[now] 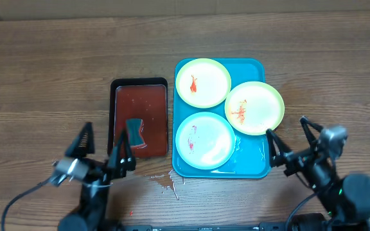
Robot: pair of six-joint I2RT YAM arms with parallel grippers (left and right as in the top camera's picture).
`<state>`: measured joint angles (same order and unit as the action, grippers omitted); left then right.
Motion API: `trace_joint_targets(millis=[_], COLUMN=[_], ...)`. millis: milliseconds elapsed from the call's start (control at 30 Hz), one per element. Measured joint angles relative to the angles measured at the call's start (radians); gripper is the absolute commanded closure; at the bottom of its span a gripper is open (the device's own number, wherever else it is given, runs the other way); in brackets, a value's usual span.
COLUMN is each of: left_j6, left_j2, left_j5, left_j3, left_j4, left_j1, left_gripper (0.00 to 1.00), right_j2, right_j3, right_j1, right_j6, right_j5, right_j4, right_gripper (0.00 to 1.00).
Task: Clean dirty plates on tray and stack at the side
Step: 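Grasp the sponge with the left gripper, white plate rim with right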
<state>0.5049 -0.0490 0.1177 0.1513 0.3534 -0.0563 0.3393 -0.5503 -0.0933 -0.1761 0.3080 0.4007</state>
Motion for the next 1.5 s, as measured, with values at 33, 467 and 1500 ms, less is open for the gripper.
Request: trace_joint_targets(millis=[33,467,1500], left_j6=[0.004,-0.076,-0.249], left_j2=[-0.005,-0.567,-1.314], left_j5=[0.000,0.173,0.322], left_j3=[0.007,0.740,1.358], left_j4=[0.050,-0.870,-1.675], left_j1=[0.000,0.000,-0.029], left_gripper=[0.00,0.00,0.00], right_j2=[0.059,0.527,1.381], right_j3=[-0.061,-0.493,-0.466], right_j1=[0.000,-0.002,-0.309], right_j6=[0.000,-0.006,-0.105], right_j5=[0.001,0.139,-0.118], right_j4=[0.054,0.330,0.399], right_gripper=[0.00,0.00,0.83])
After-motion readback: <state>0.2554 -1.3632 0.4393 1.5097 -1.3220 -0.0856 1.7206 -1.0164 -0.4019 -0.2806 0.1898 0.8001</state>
